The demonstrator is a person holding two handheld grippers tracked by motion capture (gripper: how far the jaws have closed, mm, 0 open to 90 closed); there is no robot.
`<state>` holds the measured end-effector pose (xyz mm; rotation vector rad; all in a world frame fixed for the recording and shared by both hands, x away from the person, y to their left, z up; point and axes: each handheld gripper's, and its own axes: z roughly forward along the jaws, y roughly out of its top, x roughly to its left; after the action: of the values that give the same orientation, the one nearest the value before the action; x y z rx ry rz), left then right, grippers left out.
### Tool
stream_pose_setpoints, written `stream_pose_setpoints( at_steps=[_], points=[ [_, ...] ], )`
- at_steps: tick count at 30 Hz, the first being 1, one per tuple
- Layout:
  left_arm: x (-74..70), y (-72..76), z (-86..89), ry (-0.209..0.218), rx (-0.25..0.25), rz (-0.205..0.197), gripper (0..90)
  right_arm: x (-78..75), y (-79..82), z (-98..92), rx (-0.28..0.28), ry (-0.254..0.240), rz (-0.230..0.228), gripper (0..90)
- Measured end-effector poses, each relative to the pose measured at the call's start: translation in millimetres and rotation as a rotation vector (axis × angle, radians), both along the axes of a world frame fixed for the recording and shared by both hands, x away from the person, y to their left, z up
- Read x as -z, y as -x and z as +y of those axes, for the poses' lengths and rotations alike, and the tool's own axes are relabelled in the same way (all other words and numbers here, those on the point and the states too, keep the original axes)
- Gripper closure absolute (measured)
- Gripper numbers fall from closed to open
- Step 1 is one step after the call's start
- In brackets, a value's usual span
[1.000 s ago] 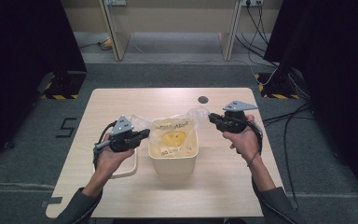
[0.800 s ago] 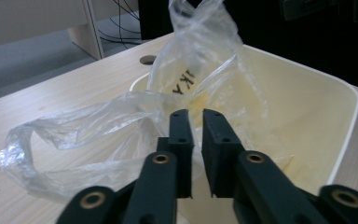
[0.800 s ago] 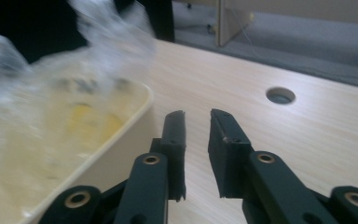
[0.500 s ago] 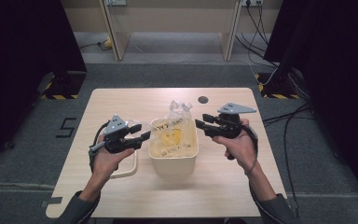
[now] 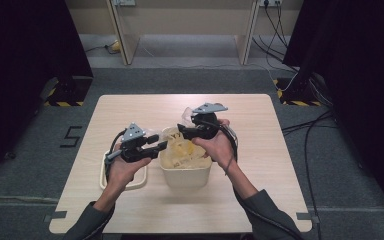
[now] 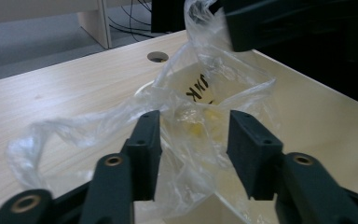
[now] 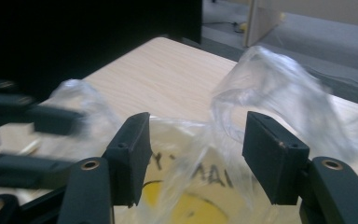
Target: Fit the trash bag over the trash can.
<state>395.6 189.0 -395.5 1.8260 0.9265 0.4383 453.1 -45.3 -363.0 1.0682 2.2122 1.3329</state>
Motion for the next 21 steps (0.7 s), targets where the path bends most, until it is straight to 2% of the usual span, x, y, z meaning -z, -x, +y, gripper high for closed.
stream_pose_setpoints(
  at_steps=[2,4,5,6,8,9,11,15,20,21],
  points=[
    [1.4,0.4,-0.8,-0.01,0.016,-0.007,62.0,4.4,-7.2,3.2,0.021,0.002,0.001,41.7],
    [1.9,1.4,-1.1,-0.022,0.032,-0.013,68.0,7.2,-13.5,5.6,0.016,0.027,0.027,49.0],
    [1.9,1.6,-1.1,-0.022,0.038,-0.016,70.1,7.0,-15.3,6.4,0.011,0.03,0.016,51.8],
    [1.8,1.7,-1.0,-0.022,0.042,-0.019,72.5,6.6,-16.4,6.9,0.005,0.044,0.01,58.8],
    [1.6,2.5,-0.6,-0.018,0.048,-0.028,76.7,7.0,-16.3,5.9,-0.022,0.06,0.028,69.8],
    [1.6,2.5,-0.6,-0.018,0.048,-0.028,78.3,7.0,-16.3,5.9,-0.022,0.06,0.028,69.8],
    [0.3,4.7,1.1,-0.013,0.067,-0.038,80.6,7.1,-14.1,0.4,-0.057,0.108,0.02,80.7],
    [-1.5,6.7,2.7,-0.009,0.077,-0.051,83.6,4.4,-11.1,-10.7,-0.088,0.105,0.01,87.6],
    [-2.2,6.2,3.1,0.001,0.086,-0.054,86.1,-4.4,-5.5,-21.1,-0.107,0.06,-0.002,88.8],
    [-2.2,6.9,1.9,0.0,0.094,-0.053,86.2,-9.0,-3.5,-21.7,-0.106,0.052,-0.007,84.9]
  ],
)
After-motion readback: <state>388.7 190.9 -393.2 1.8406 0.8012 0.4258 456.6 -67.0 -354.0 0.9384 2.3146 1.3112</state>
